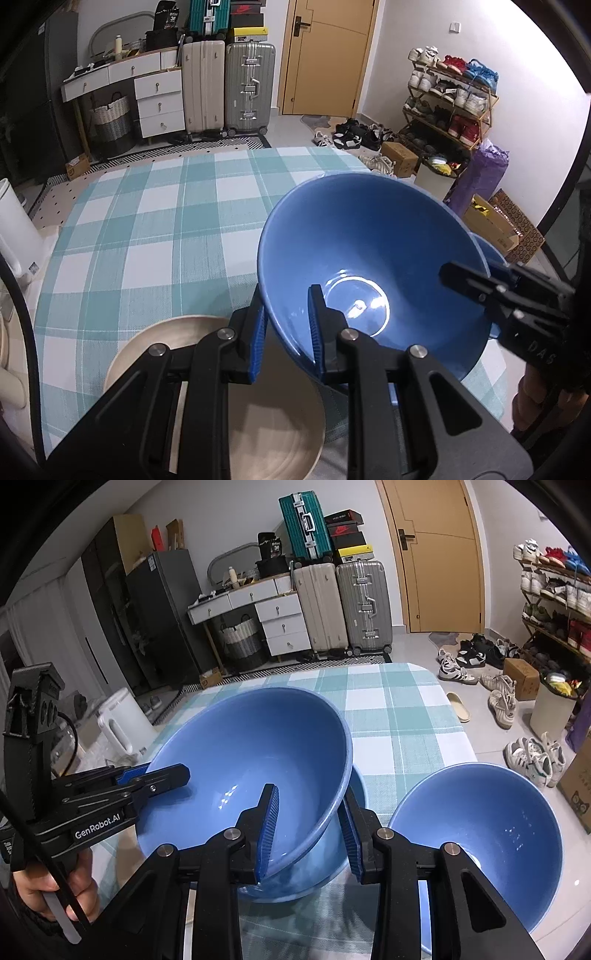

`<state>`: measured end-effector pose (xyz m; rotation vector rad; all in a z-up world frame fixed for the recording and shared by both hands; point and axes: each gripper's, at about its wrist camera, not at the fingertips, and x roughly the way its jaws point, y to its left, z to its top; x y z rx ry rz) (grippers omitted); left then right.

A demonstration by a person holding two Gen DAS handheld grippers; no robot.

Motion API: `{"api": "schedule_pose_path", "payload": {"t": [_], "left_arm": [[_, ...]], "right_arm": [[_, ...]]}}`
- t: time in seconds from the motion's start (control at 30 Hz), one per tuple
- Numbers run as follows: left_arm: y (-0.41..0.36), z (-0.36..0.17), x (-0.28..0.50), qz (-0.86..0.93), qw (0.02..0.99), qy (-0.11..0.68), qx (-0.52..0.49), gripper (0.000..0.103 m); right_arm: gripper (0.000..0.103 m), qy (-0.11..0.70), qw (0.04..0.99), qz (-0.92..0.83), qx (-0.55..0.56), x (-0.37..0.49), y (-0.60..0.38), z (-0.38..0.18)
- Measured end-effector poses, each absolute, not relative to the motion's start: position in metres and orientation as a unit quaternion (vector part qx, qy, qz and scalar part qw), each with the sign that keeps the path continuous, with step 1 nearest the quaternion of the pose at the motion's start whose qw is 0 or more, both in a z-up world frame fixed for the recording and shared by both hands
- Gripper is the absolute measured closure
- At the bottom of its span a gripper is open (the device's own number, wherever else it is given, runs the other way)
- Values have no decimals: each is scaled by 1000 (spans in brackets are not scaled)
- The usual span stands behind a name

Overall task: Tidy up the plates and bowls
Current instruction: 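Lower the held bowl into the other light-blue bowl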

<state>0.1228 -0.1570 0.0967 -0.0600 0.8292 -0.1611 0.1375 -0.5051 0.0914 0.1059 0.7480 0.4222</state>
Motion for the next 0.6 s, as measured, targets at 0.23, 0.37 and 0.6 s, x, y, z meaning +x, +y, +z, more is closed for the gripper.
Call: {"api": "schedule_pose_path", "payload": {"t": [0.23,0.37,0.6], "left_arm": [[-163,79,128,-79,908,411,-27,86],[-167,68,135,-78,906,415,-21,86],[-173,53,143,-74,905,419,-7,86]], "right_arm": [[68,358,911,199,43,141,-508,87],[68,360,913,189,35,141,-508,84],[68,373,909,182,32,149,-511,73]]}}
